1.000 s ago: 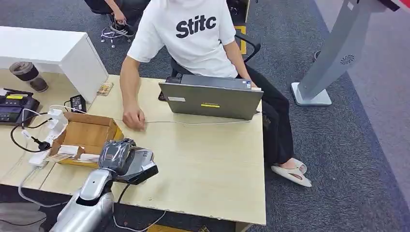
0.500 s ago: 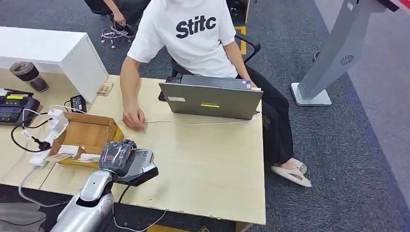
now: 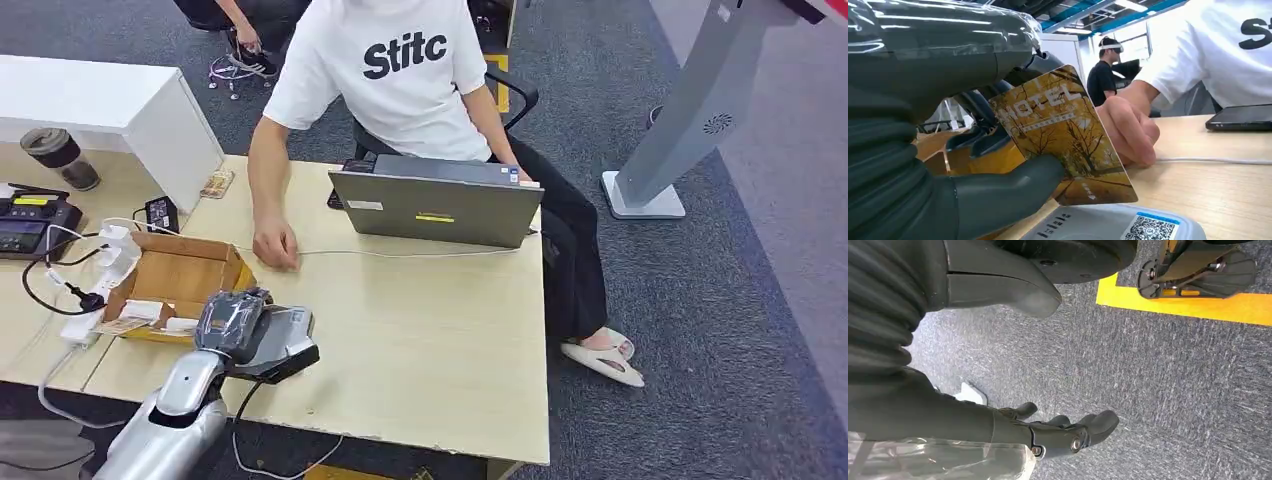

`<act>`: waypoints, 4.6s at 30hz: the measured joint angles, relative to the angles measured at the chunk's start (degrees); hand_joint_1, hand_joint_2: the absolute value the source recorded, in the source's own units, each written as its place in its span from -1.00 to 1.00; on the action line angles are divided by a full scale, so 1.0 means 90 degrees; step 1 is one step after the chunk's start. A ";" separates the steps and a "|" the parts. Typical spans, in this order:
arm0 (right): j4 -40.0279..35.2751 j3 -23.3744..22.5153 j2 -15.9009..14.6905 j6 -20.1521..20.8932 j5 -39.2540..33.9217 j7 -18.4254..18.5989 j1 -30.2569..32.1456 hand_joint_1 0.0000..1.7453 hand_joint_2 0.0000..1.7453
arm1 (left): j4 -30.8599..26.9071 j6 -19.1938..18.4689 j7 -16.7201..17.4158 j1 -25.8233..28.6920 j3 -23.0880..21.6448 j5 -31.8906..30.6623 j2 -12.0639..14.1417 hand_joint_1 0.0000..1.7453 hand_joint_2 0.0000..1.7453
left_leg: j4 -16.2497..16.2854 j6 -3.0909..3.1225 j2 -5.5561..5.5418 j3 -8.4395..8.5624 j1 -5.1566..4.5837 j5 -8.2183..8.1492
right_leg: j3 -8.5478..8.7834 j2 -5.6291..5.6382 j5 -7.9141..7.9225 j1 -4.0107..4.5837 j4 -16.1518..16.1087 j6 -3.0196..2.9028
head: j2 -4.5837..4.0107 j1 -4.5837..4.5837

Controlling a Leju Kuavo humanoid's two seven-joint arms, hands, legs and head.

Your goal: Pass the card to the sensor for recognition and then transmit it.

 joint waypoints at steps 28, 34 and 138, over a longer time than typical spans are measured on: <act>0.0000 0.0000 0.0000 0.0000 0.0000 0.0000 0.0000 -1.00 1.00 | 0.0000 0.0000 0.0000 0.0000 0.0000 0.0000 0.0005 1.00 1.00 | 0.0000 0.0000 0.0000 0.0000 0.0000 0.0000 | 0.0000 0.0000 0.0001 0.0000 0.0000 0.0000 | 0.0000 0.0002; 0.0000 0.0000 0.0000 -0.0153 0.0126 0.0061 -0.0006 -1.00 1.00 | 0.0054 0.0783 0.0143 -0.0421 -0.0002 -0.0515 0.0090 1.00 1.00 | 0.0009 -0.0002 -0.0013 -0.0035 0.0006 0.0029 | -0.0048 -0.0008 0.0020 0.0004 0.0000 -0.0001 | 0.0000 0.0002; -0.0002 -0.0843 0.0107 -0.0474 0.0117 0.0000 0.0079 -1.00 1.00 | -0.4881 0.1222 -0.3347 0.3783 0.3539 0.4167 -0.2390 -1.00 1.00 | -0.0001 -0.0012 0.0008 -0.0101 0.0002 0.0059 | -0.0102 0.0009 0.0062 0.0000 -0.0002 0.0004 | 0.0000 -0.0002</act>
